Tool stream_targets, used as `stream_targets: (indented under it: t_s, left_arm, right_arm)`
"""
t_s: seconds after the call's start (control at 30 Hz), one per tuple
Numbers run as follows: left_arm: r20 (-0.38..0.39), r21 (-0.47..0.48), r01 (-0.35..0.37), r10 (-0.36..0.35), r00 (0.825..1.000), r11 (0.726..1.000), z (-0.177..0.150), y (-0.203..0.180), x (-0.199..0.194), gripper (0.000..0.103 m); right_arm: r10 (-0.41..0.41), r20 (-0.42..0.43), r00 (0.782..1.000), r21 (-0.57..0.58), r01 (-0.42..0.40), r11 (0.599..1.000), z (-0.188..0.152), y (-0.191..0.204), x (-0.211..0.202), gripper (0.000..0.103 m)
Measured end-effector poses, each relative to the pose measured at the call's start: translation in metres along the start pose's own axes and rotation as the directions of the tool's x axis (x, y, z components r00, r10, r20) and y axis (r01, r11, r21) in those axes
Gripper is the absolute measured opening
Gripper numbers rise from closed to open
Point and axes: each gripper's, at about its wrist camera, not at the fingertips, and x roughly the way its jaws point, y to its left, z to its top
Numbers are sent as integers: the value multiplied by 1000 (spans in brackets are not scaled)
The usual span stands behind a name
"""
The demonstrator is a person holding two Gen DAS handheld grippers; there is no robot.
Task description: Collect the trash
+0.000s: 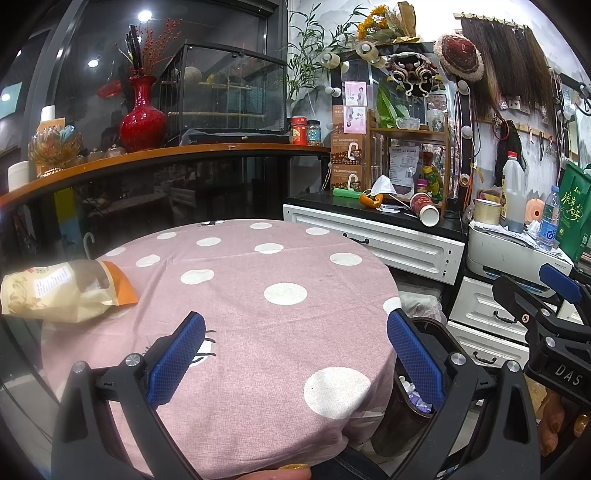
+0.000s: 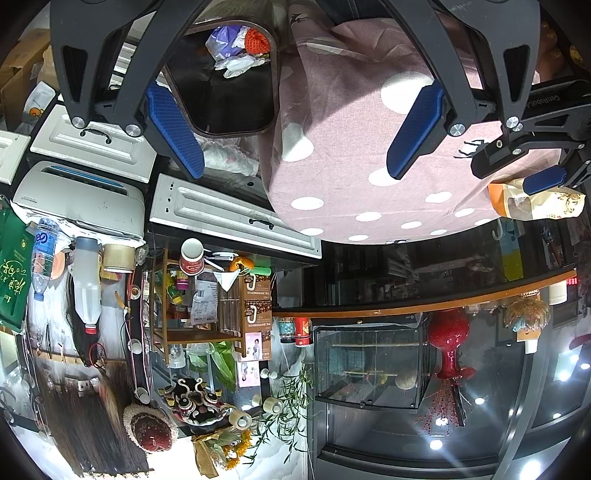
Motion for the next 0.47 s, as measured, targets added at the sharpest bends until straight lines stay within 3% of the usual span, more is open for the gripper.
stream_targets:
  t_s: [0.47]
  left_arm:
    - [-5, -7, 5, -5, 1000, 1000, -2, 1, 2, 98]
  right_arm:
    - [0, 0, 1000, -1, 0, 1000, -1, 1, 1, 97]
